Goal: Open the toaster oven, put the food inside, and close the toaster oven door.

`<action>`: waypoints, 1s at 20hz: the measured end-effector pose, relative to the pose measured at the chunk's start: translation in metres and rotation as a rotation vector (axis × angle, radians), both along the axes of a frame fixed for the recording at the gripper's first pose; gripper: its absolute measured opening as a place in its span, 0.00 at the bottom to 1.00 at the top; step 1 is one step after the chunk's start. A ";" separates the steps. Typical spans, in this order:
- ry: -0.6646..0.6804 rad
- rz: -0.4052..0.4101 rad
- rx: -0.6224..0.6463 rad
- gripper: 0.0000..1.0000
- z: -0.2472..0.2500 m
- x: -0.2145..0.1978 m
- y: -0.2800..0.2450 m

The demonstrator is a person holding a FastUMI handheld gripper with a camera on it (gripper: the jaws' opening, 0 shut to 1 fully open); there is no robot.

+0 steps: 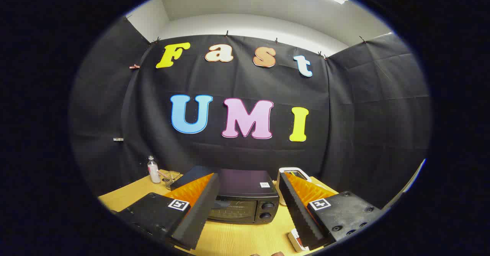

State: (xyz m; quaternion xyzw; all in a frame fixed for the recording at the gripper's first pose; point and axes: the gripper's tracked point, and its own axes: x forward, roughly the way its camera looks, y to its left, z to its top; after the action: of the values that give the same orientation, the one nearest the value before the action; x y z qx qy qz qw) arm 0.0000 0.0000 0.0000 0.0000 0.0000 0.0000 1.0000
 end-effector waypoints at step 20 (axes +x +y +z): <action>0.044 0.026 -0.025 0.97 -0.014 0.006 0.024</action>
State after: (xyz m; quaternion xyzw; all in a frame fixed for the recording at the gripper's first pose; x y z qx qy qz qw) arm 0.0056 0.0242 -0.0137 -0.0127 0.0218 0.0128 0.9996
